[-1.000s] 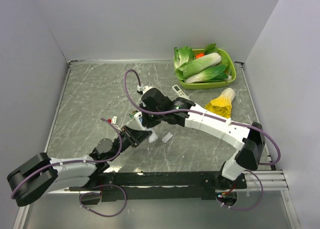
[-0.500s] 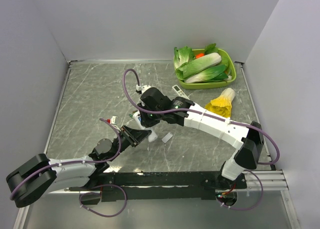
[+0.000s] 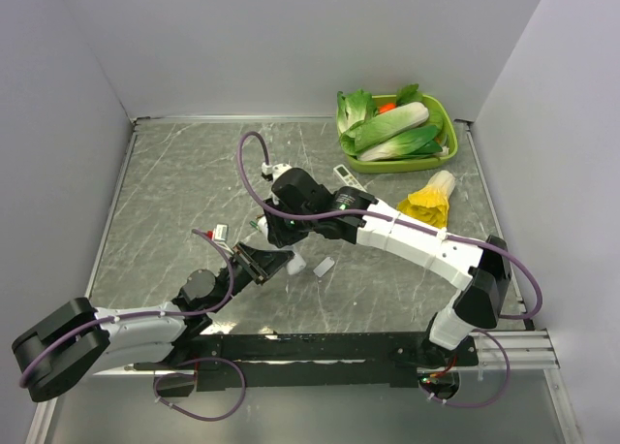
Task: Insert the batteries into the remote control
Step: Load the battery into the remote control.
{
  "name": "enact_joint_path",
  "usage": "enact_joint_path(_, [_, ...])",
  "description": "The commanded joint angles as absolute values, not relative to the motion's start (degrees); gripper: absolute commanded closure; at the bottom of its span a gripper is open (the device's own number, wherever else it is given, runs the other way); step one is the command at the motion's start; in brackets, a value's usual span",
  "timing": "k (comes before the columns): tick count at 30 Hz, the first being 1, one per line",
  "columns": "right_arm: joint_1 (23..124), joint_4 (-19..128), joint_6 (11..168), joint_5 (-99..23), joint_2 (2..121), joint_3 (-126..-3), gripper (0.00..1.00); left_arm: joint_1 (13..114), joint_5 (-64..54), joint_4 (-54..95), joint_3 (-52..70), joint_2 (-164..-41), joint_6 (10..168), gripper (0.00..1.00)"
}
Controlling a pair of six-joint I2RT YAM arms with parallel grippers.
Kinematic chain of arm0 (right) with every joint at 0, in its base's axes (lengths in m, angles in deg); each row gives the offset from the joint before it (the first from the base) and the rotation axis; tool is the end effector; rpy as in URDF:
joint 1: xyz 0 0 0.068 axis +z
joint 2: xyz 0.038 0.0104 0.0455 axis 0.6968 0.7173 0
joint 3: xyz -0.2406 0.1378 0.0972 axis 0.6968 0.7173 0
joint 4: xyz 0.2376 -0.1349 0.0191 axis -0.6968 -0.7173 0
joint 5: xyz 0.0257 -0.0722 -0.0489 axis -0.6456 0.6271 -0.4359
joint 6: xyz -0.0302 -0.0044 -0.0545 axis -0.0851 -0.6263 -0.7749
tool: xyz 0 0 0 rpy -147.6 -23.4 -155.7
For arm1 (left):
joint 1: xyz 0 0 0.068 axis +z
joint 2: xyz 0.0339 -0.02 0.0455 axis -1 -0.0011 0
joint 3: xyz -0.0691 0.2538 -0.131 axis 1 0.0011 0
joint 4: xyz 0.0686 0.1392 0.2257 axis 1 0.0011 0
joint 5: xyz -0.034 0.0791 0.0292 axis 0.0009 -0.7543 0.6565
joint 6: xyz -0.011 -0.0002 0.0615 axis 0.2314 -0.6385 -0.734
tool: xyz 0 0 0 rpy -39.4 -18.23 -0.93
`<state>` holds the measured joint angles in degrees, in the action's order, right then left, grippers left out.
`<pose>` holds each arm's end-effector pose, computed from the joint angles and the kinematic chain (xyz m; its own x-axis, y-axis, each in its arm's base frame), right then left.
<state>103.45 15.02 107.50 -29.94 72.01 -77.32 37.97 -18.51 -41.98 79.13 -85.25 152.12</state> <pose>0.1939 0.3253 0.3584 -0.6819 -0.3212 -0.6572 -0.6263 0.7205 0.2977 0.1161 -0.1417 0.1940 -0.6793 -0.6908 -0.2478 0.2817 0.0665 -0.9572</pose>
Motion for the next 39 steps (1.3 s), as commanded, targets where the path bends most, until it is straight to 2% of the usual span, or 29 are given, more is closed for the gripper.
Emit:
enact_joint_path(1, [103.8, 15.6, 107.0, -30.2, 72.0, -80.1, 0.62, 37.6, -17.7, -48.3, 85.1, -85.3, 153.2, 0.99])
enact_joint_path(10, [103.8, 15.2, 105.2, -29.7, 69.2, -80.5, 0.46, 37.7, -17.9, -47.7, 85.8, -84.3, 154.0, 0.99])
enact_joint_path(17, [103.8, 18.1, 98.8, -33.0, 63.4, -78.1, 0.21, 38.1, -16.9, -46.1, 86.0, -83.1, 154.5, 0.99])
enact_joint_path(20, [103.8, 21.0, 94.8, -33.6, 59.6, -75.5, 0.16, 38.2, -17.1, -44.9, 86.2, -82.0, 154.7, 0.99])
enact_joint_path(25, [102.8, 25.6, 88.3, -36.8, 53.6, -70.5, 0.14, 38.2, -17.3, -42.1, 85.9, -79.2, 154.5, 0.99])
enact_joint_path(28, [102.4, 29.0, 83.1, -41.1, 50.4, -66.3, 0.20, 38.3, -17.3, -39.5, 85.5, -77.4, 154.5, 0.99])
enact_joint_path(29, [102.1, 29.9, 80.2, -42.1, 49.5, -64.1, 0.27, 38.3, -17.4, -39.1, 85.5, -77.0, 154.5, 0.99])
enact_joint_path(31, [101.9, 32.9, 74.8, -44.8, 46.9, -61.9, 0.33, 38.3, -17.3, -38.1, 85.4, -76.3, 154.8, 0.99])
enact_joint_path(39, [96.8, 50.9, 55.4, -62.9, 40.5, -46.2, 0.33, 38.2, -16.3, -37.6, 85.1, -75.9, 155.3, 0.99])
